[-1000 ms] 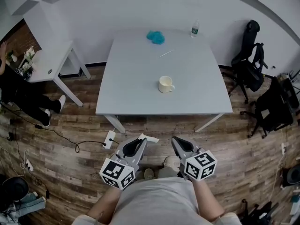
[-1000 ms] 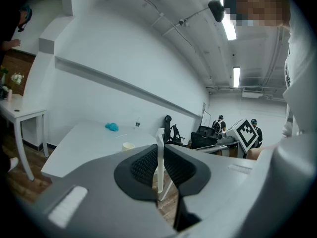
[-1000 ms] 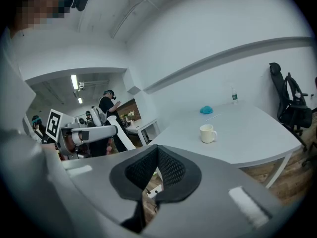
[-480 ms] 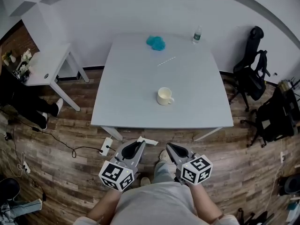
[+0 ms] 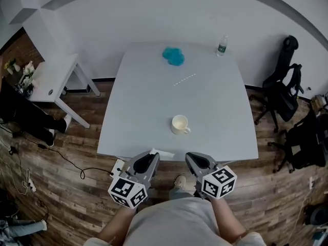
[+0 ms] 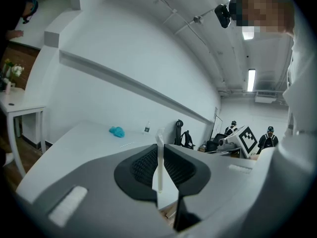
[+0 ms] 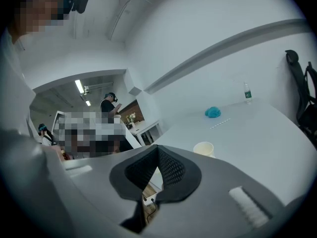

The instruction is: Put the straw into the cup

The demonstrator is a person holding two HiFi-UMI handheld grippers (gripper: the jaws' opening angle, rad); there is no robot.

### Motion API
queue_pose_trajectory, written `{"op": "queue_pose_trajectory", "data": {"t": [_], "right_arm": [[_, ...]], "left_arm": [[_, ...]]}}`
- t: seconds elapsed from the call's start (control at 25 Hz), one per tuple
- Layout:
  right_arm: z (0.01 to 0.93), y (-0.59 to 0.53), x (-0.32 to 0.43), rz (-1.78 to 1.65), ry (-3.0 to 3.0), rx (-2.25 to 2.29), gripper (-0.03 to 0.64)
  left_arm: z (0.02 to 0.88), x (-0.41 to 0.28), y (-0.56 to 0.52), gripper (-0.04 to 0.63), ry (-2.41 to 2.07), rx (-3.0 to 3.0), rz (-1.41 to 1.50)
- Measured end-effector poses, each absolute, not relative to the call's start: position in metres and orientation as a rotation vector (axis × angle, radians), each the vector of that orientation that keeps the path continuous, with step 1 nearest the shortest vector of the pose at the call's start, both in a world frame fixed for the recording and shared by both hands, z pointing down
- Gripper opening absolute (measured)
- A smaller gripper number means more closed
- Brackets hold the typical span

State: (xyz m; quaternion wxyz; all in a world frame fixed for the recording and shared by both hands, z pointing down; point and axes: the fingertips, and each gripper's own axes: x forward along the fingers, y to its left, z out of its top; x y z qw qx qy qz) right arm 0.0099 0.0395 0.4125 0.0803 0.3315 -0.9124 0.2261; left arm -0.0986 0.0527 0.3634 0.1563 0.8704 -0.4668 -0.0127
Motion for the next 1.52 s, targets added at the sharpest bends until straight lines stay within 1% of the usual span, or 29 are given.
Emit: {"op": "queue_pose_trajectory", "data": {"t": [0.24, 0.52, 1.04, 1.52], "right_arm": [[0.405, -0.009, 0.027, 0.671, -2.744, 0.973, 0.006], [0.404, -0.041, 0.045, 0.704, -2.742, 0.966, 0.006], [0.404, -0.045, 0.041, 0.75, -2.704, 1.079, 0.006], [0.405, -0.073, 0.044, 0.746, -2.689, 1.112, 0.006]], "left_arm": [[0.358, -0.089, 0.008, 0.058, -1.382, 2.468, -0.055], [0.35, -0.088, -0.023, 0.058, -1.428, 2.437, -0.059], [0.35, -0.09, -0.043, 0.058, -1.304, 2.487, -0.011], [0.353, -0.087, -0.071, 0.058, -1.261, 2.493, -0.02]]}}
